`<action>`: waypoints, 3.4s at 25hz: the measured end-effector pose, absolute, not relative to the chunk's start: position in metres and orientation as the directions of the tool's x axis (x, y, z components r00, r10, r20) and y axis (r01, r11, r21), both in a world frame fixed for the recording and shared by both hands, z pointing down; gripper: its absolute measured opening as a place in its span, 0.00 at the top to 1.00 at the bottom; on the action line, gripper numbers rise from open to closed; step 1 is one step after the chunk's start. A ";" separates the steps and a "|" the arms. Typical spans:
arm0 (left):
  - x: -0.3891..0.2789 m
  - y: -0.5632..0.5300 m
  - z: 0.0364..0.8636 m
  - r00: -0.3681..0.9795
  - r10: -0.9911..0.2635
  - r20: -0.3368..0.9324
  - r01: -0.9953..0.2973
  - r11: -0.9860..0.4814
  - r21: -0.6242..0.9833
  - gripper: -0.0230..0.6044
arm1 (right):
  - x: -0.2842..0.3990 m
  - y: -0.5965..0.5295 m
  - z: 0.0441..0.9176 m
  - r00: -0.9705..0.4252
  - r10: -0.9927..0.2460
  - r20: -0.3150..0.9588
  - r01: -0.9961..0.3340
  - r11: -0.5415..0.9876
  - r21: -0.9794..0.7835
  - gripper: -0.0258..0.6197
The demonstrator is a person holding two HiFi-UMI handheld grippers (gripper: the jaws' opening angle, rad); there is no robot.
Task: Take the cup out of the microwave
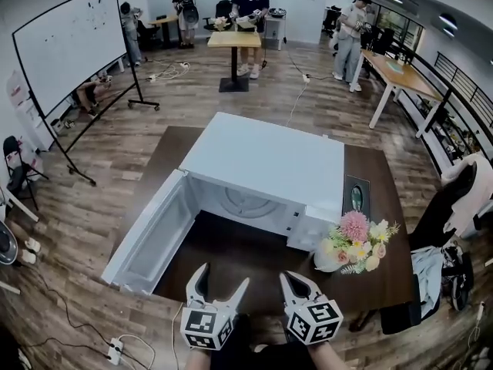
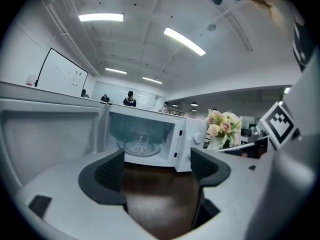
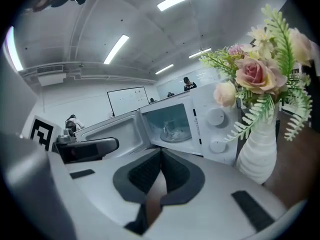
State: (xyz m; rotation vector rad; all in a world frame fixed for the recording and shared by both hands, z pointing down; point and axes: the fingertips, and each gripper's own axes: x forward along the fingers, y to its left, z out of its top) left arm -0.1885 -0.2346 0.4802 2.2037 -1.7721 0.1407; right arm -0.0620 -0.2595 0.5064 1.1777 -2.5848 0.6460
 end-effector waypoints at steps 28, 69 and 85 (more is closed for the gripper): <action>-0.206 -0.422 0.530 0.341 -0.900 0.271 -0.938 -0.307 0.161 0.34 | -0.092 -0.337 0.533 -0.482 -0.752 0.450 -0.876 0.397 -0.275 0.97; -0.205 -0.532 0.571 0.190 -0.935 0.298 -0.980 -0.200 -0.005 0.33 | -0.088 -0.372 0.562 -0.474 -0.705 0.527 -0.880 0.360 -0.310 0.97; -0.208 -0.530 0.570 0.209 -0.930 0.303 -0.977 -0.213 0.020 0.38 | -0.077 -0.369 0.566 -0.454 -0.713 0.534 -0.891 0.344 -0.298 0.97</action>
